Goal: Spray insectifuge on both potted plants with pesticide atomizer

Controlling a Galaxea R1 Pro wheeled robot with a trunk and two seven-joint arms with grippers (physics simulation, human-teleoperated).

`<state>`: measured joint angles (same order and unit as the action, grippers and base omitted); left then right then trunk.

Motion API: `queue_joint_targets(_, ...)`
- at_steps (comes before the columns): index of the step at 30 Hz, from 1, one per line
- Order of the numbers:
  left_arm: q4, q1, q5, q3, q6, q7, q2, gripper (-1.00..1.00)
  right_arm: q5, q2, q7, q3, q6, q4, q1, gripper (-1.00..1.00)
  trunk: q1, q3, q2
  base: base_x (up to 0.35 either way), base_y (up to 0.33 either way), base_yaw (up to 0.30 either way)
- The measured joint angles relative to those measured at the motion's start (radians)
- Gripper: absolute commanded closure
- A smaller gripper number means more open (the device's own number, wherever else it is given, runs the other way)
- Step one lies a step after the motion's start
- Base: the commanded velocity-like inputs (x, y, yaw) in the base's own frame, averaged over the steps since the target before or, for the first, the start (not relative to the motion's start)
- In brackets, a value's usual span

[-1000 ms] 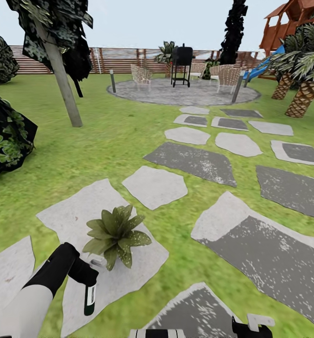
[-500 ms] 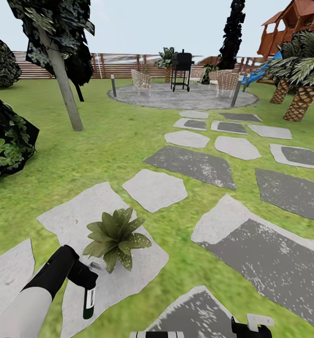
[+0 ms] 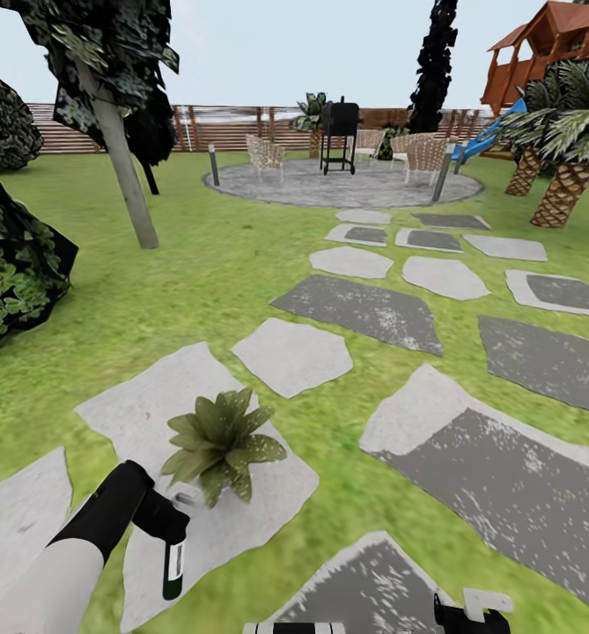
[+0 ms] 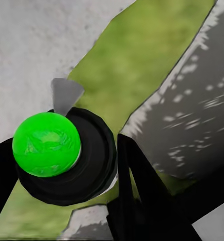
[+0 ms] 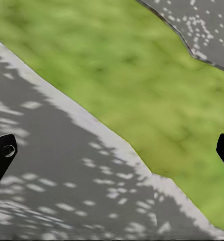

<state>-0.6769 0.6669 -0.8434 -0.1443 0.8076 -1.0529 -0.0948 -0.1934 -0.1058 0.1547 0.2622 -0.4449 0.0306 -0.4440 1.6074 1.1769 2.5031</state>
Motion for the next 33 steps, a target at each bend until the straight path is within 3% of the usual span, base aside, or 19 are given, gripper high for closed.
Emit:
queue_joint_targets(9, -0.001, 0.000, -0.001, -0.001, -0.001, -0.001, -0.002, 1.00, 0.000, 0.000, -0.001, 0.000, 0.000, 0.000, 0.000, -1.00, 0.000, 0.000, 0.000, -0.196, 0.251, -0.007)
queue_joint_targets(21, -0.001, 0.000, -0.001, -0.002, -0.003, -0.002, -0.001, 1.00, 0.000, 0.000, 0.000, 0.000, 0.000, 0.000, 0.000, -1.00, 0.000, 0.000, 0.000, 0.054, 0.310, -0.255)
queue_joint_targets(33, -0.001, 0.000, 0.000, -0.001, -0.003, -0.002, -0.001, 1.00, 0.000, 0.000, 0.000, 0.000, 0.000, 0.000, 0.000, -1.00, 0.000, 0.000, 0.000, 0.001, 0.302, -0.080)
